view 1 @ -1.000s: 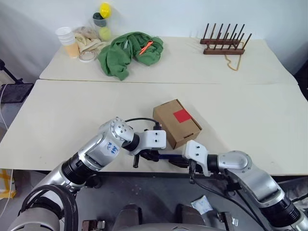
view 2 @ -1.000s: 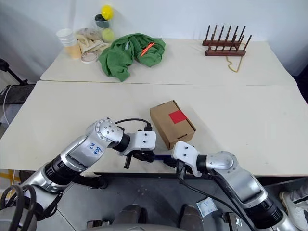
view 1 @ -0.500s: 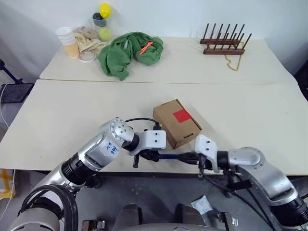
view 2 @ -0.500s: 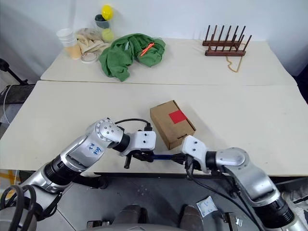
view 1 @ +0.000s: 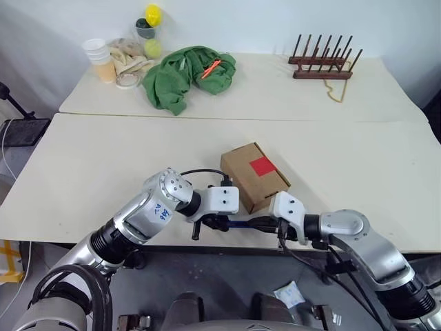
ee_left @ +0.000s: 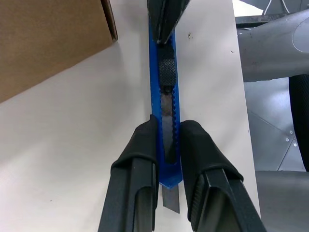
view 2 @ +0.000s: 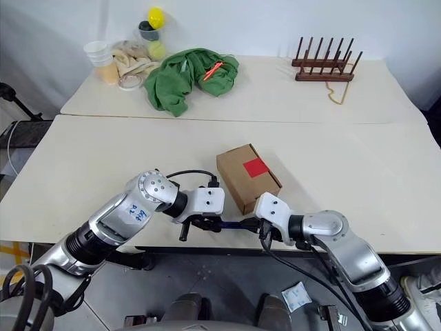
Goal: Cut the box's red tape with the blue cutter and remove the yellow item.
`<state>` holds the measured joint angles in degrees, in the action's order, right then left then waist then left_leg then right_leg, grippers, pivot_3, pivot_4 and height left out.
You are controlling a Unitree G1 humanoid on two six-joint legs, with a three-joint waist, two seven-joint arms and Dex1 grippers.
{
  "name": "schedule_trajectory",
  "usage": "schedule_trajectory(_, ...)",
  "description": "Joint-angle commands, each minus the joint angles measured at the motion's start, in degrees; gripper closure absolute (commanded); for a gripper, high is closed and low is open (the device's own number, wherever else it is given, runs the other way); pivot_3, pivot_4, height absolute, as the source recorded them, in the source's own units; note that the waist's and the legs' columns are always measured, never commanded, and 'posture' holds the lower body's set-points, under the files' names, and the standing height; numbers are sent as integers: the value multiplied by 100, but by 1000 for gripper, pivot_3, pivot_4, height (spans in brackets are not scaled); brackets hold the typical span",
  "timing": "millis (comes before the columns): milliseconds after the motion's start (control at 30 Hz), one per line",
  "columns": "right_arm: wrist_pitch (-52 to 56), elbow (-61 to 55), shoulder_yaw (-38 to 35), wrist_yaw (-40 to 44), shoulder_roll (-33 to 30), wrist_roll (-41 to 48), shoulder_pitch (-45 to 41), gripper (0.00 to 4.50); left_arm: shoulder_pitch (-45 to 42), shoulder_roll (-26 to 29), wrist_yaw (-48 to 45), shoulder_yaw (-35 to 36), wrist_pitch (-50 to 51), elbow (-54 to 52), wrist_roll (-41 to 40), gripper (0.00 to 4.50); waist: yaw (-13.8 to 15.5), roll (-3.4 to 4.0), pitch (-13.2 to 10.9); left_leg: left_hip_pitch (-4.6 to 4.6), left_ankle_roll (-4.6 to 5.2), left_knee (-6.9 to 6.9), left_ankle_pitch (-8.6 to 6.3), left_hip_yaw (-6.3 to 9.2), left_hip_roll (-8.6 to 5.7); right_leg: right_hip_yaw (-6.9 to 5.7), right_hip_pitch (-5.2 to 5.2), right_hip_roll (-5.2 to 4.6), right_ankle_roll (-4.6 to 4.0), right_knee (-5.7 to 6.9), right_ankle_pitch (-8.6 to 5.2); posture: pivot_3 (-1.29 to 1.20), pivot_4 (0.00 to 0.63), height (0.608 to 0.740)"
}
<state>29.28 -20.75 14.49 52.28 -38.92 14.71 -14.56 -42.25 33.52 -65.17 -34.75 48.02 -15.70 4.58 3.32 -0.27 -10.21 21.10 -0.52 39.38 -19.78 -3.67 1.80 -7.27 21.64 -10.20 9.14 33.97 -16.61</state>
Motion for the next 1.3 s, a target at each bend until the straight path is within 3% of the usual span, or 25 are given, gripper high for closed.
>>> schedule_trajectory(33,-71,81,184,-34,185,-94,-77,4484,84,-91,59,-265,18,142,14,4064,-6,2,2,0,0,0,0,0,0,0,0,0,0,1,0,0,150,740)
schedule_trajectory(233,-84,145,274,-69,391,-158,-174,4484,80,-116,81,-260,-9,173,31,4064,-3,4,4,0,0,4,0,1,0,0,-2,0,0,2,0,0,150,740)
schedule_trajectory(367,135,-91,15,4,197,6,-13,4484,106,-107,122,-249,-81,207,73,4064,26,5,4,3,1,7,-1,2,0,0,-2,0,0,2,0,0,150,740)
schedule_trajectory(533,1905,-987,-1443,-98,-90,1658,155,4484,432,2,270,192,-843,100,-31,4064,56,5,4,11,13,20,-9,3,0,-1,-1,-2,-1,2,1,0,150,740)
schedule_trajectory(733,4870,-1118,-3322,-595,-658,4304,-343,2577,1277,251,533,1093,-2973,-15,-256,4064,-20,7,2,18,16,20,-13,9,4,-6,3,-4,-3,0,2,0,150,740)
schedule_trajectory(833,6002,-827,-3588,-1224,-525,4768,-753,1514,1436,123,659,1326,-3311,38,-427,4064,-52,7,2,18,15,18,-14,12,7,-12,4,-4,-5,-2,2,0,150,740)
schedule_trajectory(933,6322,-555,-3484,-1908,-394,5246,-866,515,1440,-27,700,1402,-3542,57,-503,4064,-37,7,2,21,16,19,-15,12,5,-12,4,-5,-5,-3,2,0,150,740)
schedule_trajectory(1300,6172,339,-2992,-4193,84,7176,-1096,515,1257,-284,745,1203,-3405,49,-357,4064,-68,7,2,28,19,17,-20,2,3,-14,14,-6,-1,-6,4,0,150,740)
